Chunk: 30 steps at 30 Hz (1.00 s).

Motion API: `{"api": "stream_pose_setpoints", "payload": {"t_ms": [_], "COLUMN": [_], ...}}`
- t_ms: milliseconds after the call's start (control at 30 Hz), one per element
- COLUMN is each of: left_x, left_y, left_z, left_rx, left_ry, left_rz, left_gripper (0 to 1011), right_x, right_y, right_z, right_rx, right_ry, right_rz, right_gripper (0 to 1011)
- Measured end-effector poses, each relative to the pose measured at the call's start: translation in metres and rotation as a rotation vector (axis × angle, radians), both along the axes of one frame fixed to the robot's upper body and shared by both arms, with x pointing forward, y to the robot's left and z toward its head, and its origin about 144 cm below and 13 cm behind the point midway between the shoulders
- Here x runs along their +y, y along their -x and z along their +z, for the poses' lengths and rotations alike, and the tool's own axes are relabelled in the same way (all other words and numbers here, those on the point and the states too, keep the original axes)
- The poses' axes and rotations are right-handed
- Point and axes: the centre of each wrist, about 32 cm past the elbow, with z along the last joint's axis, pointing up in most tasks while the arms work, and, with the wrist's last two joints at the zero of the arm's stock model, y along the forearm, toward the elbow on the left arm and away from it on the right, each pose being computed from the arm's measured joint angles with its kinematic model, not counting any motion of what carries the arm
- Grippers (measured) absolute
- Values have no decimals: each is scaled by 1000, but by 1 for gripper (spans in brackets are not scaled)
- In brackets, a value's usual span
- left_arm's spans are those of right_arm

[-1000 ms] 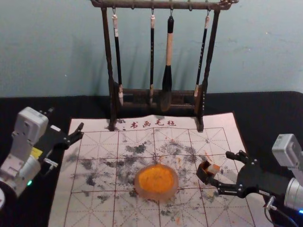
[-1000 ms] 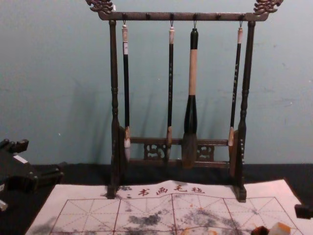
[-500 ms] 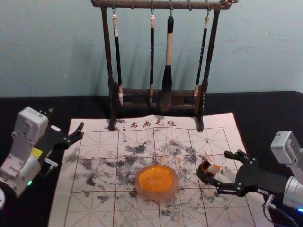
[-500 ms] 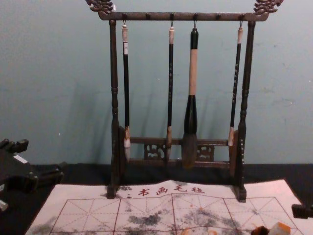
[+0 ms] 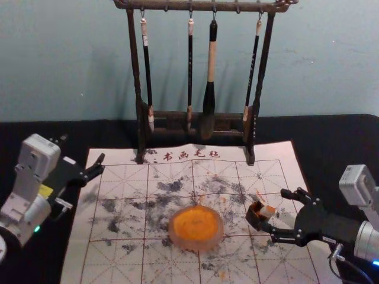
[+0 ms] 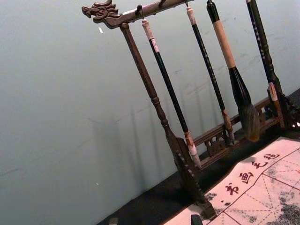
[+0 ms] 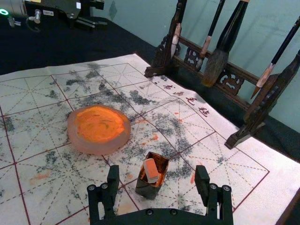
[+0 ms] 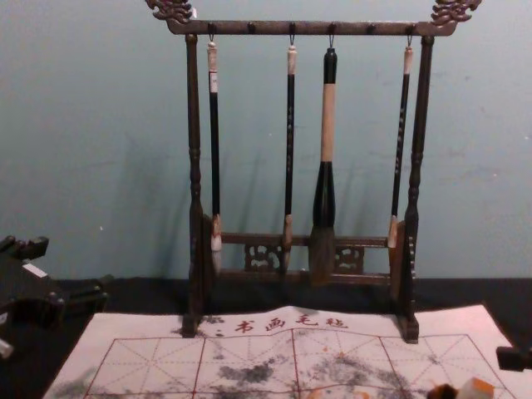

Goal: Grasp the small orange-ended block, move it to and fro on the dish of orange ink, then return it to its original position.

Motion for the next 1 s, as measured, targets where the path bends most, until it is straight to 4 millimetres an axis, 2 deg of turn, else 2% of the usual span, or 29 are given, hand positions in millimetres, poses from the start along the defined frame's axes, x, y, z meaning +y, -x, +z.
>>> {"api": "stream_pose_setpoints", "payload": {"t_ms": [167, 300, 600, 700, 1000], "left_x": [0, 0, 0, 0, 0], "left_y": [0, 0, 0, 0, 0], "left_z": [0, 0, 0, 0, 0], "left_rx": [0, 0, 0, 0, 0], "left_ry": [0, 0, 0, 0, 0], "left_rz": [0, 0, 0, 0, 0], "left_gripper": [1001, 1001, 1001, 1001, 1001], "right_x": [0, 0, 0, 0, 0], "right_y": [0, 0, 0, 0, 0], "right_z": [0, 0, 0, 0, 0], "right_rx": [-1, -2, -3, -3, -3], "right_ry": [0, 1, 1, 1, 1], "right_rz": [0, 0, 0, 0, 0], "right_gripper": [1000, 929, 679, 549, 283]}}
